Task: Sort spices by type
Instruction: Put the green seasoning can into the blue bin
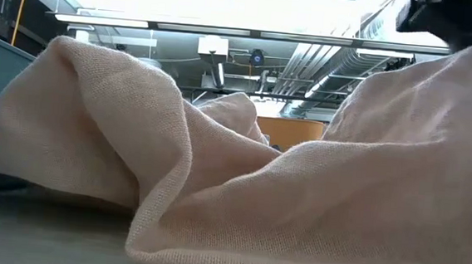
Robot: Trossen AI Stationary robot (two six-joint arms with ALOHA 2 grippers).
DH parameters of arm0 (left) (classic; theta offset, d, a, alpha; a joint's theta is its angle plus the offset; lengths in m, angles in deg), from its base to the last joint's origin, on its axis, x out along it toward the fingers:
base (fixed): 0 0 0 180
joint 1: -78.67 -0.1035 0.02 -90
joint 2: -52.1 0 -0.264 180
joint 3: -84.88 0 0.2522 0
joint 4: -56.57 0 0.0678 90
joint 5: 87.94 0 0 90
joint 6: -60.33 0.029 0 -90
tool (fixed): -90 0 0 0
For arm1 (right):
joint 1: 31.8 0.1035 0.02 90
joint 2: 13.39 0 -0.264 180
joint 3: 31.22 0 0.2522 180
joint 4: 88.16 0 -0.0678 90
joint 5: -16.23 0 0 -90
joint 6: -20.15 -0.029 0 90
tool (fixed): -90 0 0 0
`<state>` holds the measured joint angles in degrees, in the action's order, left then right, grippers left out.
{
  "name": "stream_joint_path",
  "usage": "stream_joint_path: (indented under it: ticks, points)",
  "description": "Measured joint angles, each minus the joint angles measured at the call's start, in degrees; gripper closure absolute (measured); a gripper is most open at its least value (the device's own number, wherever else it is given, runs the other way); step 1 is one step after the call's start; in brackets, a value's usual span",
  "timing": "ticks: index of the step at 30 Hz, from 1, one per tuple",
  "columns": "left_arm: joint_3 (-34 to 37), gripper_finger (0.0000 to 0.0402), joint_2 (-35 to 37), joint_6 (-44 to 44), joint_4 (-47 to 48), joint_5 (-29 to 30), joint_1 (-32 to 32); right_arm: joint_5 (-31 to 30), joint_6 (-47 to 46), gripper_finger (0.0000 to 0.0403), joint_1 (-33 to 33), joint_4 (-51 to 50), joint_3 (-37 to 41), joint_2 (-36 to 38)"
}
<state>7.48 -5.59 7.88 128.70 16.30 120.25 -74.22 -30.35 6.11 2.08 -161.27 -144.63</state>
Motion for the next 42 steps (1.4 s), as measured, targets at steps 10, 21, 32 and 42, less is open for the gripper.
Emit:
stream_joint_path:
  ticks: [10,21,32,42]
  points:
    - [0.00,0.0401,0.00,0.14,0.01,2.27,0.00,-0.11,0.66,0.0224,3.34,4.48,0.00,-0.02]
    - [0.00,0.0401,-0.01,1.70,0.04,4.55,0.00,-5.84,-1.37,0.0397,3.24,3.20,0.18,-0.50]
    - [0.02,0.0401,-0.02,2.08,0.04,5.74,0.00,-7.93,-1.53,0.0402,3.27,2.18,1.32,-1.75]
    - [0.02,0.0402,0.00,2.68,0.02,7.25,0.00,-7.23,1.47,0.0402,3.23,5.37,1.36,-2.43]
